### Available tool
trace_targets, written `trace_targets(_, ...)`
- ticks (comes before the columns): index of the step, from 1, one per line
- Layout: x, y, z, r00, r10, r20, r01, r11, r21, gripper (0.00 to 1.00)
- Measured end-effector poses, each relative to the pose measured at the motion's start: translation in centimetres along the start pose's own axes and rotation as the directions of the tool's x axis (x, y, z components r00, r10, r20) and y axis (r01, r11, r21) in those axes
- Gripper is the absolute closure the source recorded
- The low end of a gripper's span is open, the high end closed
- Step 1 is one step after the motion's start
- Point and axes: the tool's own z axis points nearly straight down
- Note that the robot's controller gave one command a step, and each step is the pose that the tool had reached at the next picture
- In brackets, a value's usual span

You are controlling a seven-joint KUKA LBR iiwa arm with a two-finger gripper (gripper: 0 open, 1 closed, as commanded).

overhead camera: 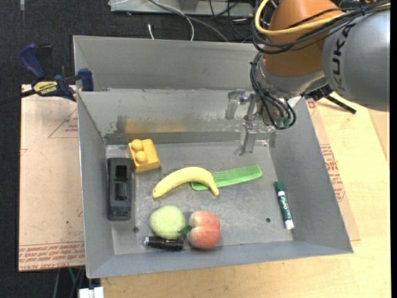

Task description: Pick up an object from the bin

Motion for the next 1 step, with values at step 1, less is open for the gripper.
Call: trace_targets(1, 1.72, 5.64, 14.14, 0.982, -0.188, 0.002, 0.188, 0.982, -0.001, 0.0)
